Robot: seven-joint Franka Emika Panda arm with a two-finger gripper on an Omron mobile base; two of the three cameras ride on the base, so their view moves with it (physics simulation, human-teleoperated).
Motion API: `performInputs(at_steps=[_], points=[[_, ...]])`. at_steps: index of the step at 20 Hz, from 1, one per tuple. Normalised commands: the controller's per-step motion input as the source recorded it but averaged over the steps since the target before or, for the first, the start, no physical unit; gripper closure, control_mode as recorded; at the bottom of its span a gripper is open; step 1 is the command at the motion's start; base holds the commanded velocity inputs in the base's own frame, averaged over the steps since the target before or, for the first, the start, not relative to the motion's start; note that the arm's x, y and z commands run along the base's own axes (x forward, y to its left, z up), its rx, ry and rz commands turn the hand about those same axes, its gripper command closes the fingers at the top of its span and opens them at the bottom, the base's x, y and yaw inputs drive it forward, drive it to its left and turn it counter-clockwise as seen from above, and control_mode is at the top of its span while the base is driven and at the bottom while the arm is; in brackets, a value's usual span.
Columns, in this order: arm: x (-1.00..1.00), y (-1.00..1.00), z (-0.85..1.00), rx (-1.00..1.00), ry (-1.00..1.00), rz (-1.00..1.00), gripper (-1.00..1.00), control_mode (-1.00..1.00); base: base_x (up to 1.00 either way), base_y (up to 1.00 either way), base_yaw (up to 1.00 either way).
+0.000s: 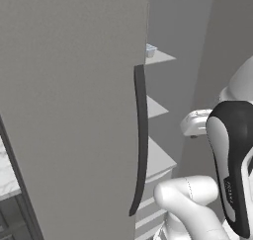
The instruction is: Open the freezer door, pick up the ice cube tray from the freezer, and place it on the dining counter.
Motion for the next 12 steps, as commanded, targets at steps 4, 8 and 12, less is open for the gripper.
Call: performInputs(at_steps=[4, 8, 12], points=[[0.0, 0.0, 0.0, 0.0, 0.0, 0.0, -1.0, 1.0, 0.79, 0.06, 0.02], [0.0, 0.0, 0.0, 0.0, 0.0, 0.0, -1.0, 1.0, 0.31, 0.18, 0.11], [0.0, 0.0, 0.0, 0.0, 0.0, 0.0, -1.0, 1.0, 0.0, 0.03, 0.2]])
